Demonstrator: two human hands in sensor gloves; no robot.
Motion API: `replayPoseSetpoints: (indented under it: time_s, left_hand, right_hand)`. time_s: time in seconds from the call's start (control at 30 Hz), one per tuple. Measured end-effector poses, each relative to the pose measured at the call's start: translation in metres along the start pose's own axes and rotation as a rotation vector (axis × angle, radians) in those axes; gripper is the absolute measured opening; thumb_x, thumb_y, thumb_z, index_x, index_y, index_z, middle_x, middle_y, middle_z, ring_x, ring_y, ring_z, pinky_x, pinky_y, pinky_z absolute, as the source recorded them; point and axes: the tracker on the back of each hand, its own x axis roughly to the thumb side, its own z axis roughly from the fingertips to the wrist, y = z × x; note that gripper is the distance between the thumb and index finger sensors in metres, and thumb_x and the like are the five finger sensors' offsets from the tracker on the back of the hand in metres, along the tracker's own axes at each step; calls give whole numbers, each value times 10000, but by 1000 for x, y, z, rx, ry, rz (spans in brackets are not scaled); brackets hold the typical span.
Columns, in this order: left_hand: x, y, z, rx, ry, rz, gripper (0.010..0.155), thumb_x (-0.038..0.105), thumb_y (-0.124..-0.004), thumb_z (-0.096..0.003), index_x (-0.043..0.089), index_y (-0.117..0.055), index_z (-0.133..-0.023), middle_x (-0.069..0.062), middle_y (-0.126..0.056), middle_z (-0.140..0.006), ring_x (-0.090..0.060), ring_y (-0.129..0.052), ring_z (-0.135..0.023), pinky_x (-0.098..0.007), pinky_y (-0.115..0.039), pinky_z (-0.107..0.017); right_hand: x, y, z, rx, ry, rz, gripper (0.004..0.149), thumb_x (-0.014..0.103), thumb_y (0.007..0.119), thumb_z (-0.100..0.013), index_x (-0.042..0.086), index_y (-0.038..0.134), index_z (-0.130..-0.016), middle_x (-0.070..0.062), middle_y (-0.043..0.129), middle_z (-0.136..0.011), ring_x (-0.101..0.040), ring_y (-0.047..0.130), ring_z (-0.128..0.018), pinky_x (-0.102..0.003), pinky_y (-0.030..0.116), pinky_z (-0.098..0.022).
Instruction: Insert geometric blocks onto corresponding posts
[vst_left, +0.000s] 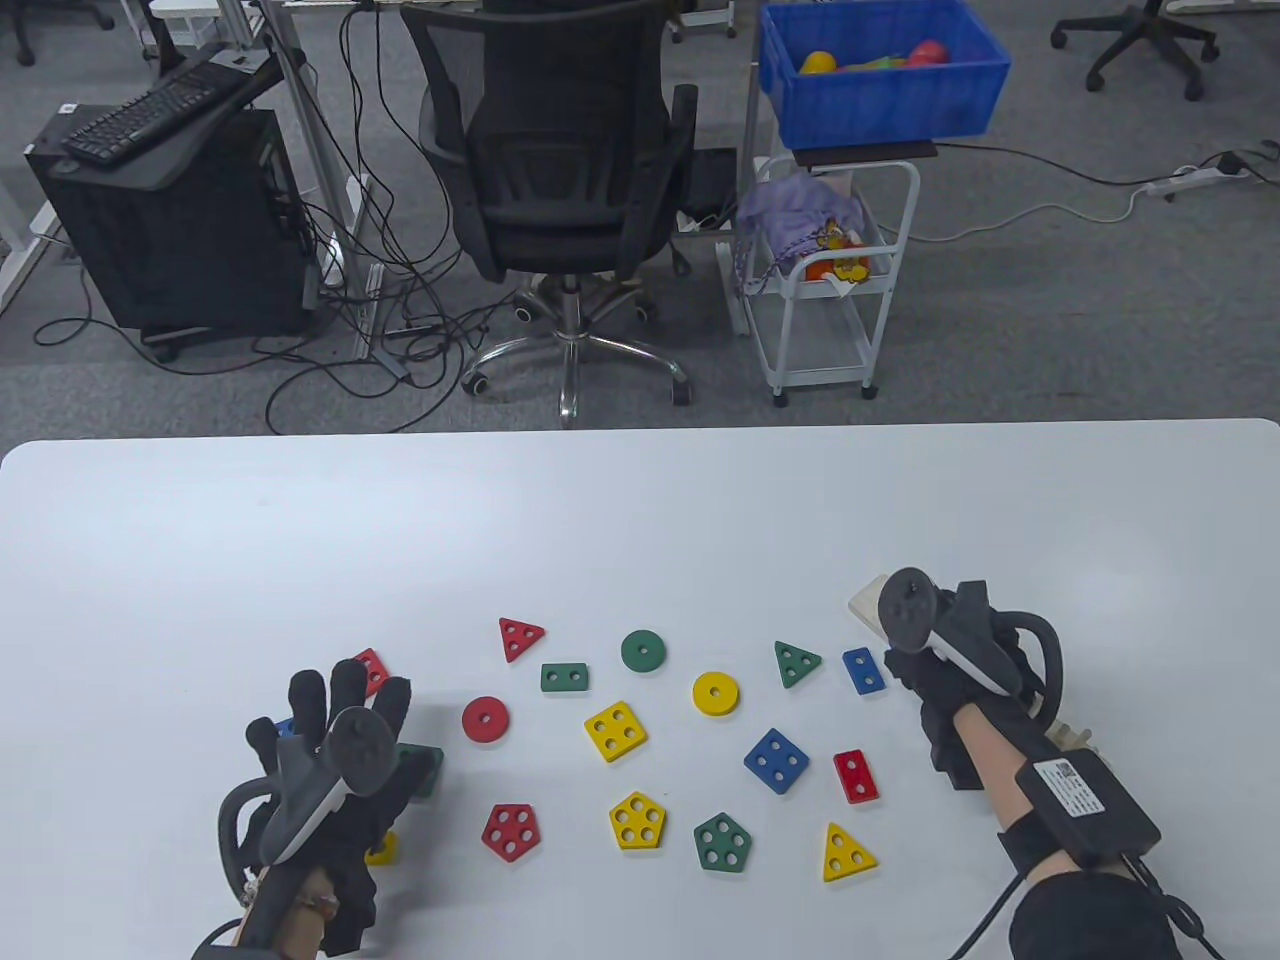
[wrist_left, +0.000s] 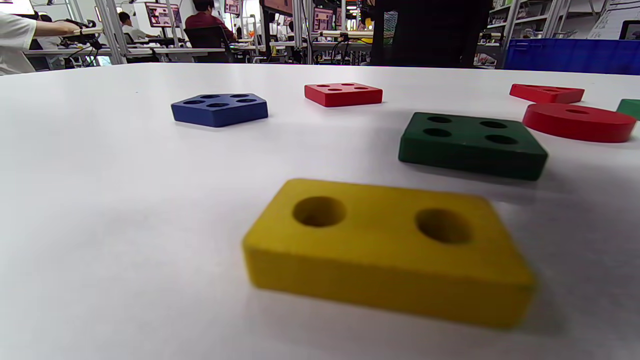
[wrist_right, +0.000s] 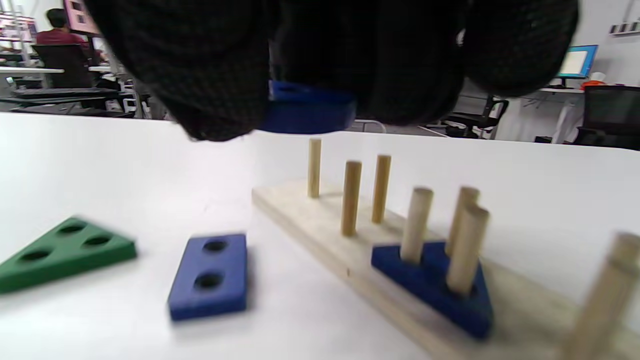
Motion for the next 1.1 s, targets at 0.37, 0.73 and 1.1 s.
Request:
replayPoseSetpoints:
  time_s: [0.37, 0.73, 1.1]
  left_hand:
    - [-2, 1, 0, -5, 15, -3, 779, 768, -522, -336, 602, -236, -1042, 224, 0, -1169, -192, 19, -1126, -607, -98, -799]
    - [-2, 2, 1, -16, 19, -11, 779, 768, -522, -336, 601, -238, -1042, 220, -1, -1169, -195, 17, -1125, -606, -99, -798]
    - [-1, 2, 1, -23, 16, -16, 778, 767, -522, -337, 601, -238, -1042, 223, 0, -1168, -193, 18, -1125, -605, -99, -799]
  right_hand:
    - [8, 18, -48, 15, 131, -2, 650, 407, 920, -377, 208, 681, -948, -106, 767, -960, -330, 883, -652, -560, 755, -526]
    - [7, 24, -52, 23, 154, -4, 668, 407, 916, -387, 237, 648, -975, -78, 731, -1003, -351, 841, -754, -582, 721, -568]
    - [15, 14, -8, 45, -68, 57, 616, 347, 910, -413, 258, 658, -968, -59, 725, -1023, -360, 832, -819, -592, 714, -582]
